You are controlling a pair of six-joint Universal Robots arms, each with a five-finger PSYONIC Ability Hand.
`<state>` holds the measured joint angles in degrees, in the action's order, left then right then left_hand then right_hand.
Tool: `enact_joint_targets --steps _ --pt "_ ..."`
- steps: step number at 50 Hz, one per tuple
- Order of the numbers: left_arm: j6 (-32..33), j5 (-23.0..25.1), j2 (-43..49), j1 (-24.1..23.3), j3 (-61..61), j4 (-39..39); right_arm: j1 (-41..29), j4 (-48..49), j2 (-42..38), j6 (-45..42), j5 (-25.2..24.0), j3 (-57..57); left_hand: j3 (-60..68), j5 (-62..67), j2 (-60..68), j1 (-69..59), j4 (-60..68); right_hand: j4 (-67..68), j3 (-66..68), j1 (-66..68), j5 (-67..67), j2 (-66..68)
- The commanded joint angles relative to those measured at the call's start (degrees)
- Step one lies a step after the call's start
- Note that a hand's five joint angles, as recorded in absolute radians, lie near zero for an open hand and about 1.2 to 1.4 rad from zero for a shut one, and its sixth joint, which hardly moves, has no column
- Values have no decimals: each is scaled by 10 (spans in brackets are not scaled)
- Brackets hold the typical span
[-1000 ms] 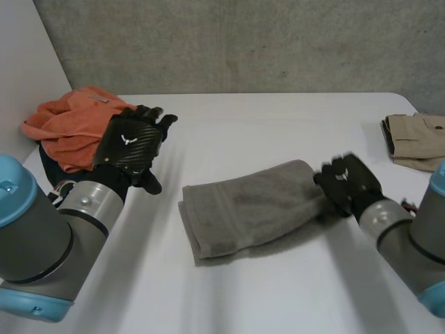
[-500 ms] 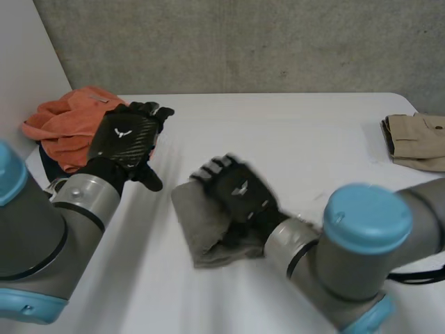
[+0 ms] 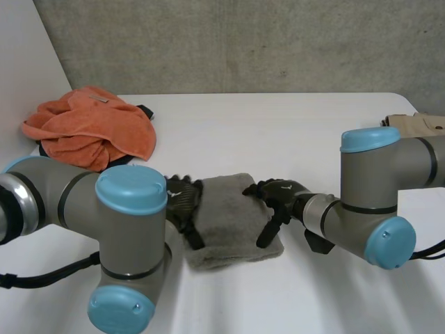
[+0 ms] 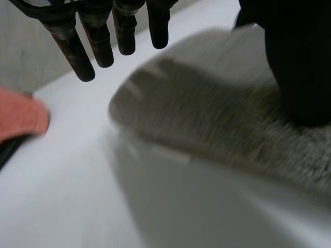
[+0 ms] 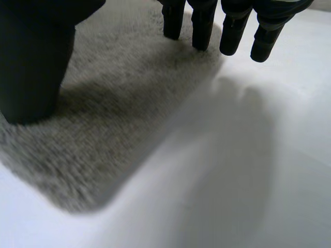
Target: Fold the laundry.
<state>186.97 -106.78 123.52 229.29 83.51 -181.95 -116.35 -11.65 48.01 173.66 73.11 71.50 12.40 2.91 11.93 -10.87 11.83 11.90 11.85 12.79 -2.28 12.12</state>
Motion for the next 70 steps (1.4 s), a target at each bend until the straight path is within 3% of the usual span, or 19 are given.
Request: enact_joint_targets --steps 1,12,16,24,29,42,61,65,66,67,70 --pt "-6 32 -19 26 10 53 -15 25 28 -74 83 4 -24 -29 -19 9 -18 -19 -18 -28 23 -21" --pt "-5 144 -151 79 11 40 -88 202 197 -215 136 174 -24 -29 -19 9 -18 -19 -18 -28 23 -21" --pt "-8 216 -190 110 -1 37 -122 275 246 -253 152 257 -24 -29 -19 9 -18 -19 -18 -28 23 -21" --pt "-26 497 -224 147 -32 132 -173 389 240 -242 149 390 -24 -29 -19 9 -18 -19 -18 -28 23 -21" --pt "-9 591 -225 136 -26 168 -182 457 196 -239 150 410 -24 -29 -19 9 -18 -19 -18 -28 23 -21" --pt "20 520 -219 109 -16 154 -171 526 93 -291 150 365 -24 -29 -19 9 -18 6 7 -3 -2 4" --pt "9 517 -225 115 -7 131 -163 538 62 -278 148 306 -24 -29 -19 9 -18 100 101 91 -96 98" --pt "3 517 -225 115 -6 129 -158 537 49 -266 143 284 -24 -29 -19 9 -18 313 314 304 -309 311" --pt "2 517 -225 116 -6 128 -157 537 47 -263 141 280 -24 -29 -19 9 -18 439 439 430 -435 437" --pt "1 517 -225 116 -7 126 -153 539 45 -257 136 271 -24 -29 -19 9 -18 645 646 636 -641 643" --pt "-1 515 -227 118 -10 125 -146 541 48 -242 130 255 -24 -29 -19 9 -18 681 682 672 -677 679"
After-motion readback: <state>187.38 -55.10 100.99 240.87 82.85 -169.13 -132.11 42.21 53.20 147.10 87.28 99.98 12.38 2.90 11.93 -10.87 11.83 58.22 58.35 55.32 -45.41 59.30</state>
